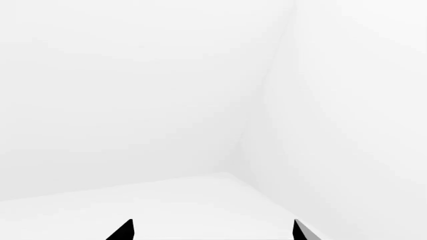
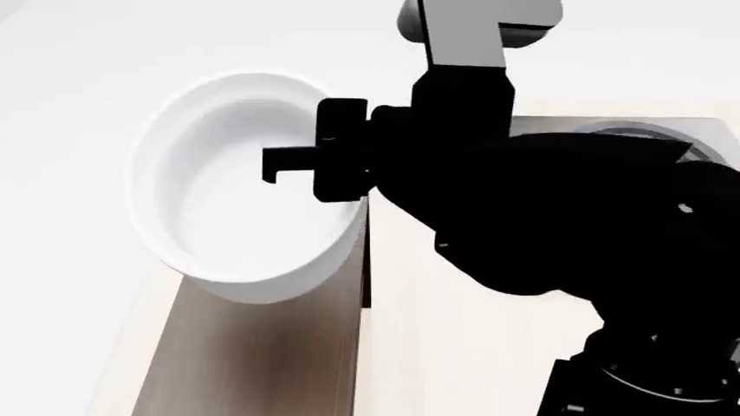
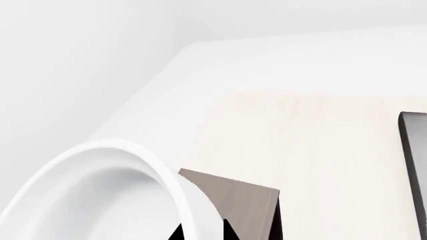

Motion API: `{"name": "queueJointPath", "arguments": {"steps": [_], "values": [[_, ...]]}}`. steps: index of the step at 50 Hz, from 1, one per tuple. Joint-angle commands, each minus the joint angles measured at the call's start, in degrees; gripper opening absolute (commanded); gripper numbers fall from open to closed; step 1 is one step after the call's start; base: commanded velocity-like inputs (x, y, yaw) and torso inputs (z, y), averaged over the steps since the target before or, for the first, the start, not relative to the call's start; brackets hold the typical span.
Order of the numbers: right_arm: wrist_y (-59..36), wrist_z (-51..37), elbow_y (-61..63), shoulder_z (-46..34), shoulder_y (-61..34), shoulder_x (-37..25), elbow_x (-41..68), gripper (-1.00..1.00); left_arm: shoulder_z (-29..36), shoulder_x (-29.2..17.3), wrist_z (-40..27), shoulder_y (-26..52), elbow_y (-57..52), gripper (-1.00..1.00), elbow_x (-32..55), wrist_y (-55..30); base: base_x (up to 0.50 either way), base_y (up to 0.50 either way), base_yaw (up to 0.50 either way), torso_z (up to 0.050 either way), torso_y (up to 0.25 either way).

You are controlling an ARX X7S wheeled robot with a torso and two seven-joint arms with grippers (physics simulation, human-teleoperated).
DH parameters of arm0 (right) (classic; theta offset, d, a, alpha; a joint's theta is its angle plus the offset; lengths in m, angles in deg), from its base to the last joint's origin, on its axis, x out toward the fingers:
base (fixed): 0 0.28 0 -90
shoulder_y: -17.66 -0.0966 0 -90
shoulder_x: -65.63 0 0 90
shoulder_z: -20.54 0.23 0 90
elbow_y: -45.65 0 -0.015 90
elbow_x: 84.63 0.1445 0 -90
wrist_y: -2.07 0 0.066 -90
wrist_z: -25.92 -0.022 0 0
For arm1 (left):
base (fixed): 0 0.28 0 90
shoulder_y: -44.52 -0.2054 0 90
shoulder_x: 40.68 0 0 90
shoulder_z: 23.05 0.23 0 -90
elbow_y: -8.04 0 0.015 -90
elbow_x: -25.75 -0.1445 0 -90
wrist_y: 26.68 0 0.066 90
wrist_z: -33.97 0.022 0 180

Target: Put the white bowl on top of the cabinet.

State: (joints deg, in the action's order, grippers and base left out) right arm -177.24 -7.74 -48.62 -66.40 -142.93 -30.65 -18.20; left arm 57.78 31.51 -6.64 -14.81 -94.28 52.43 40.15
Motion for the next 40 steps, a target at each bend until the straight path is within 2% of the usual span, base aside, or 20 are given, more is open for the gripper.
{"name": "queueJointPath", "arguments": {"steps": [1, 22, 40], "values": [[1.6, -6.6, 1.3, -1.0, 1.2, -0.8, 10.7, -1.00, 0.1, -0.1, -0.1, -0.1, 0.1, 1.00, 0.1, 0.1, 0.00, 0.00, 0.00, 0.000, 0.000], [5.0, -7.4, -0.6, -4.5, 3.0, -1.4, 12.2, -1.00, 0.3, -0.2, -0.3, 0.0, 0.1, 1.00, 0.3, 0.3, 0.00, 0.00, 0.00, 0.000, 0.001], [9.5, -4.1, -3.2, -8.9, 3.9, -2.8, 8.5, -1.00, 0.2, -0.5, -0.5, -0.1, -0.1, 1.00, 0.7, 0.2, 0.00, 0.00, 0.00, 0.001, 0.001]]}}
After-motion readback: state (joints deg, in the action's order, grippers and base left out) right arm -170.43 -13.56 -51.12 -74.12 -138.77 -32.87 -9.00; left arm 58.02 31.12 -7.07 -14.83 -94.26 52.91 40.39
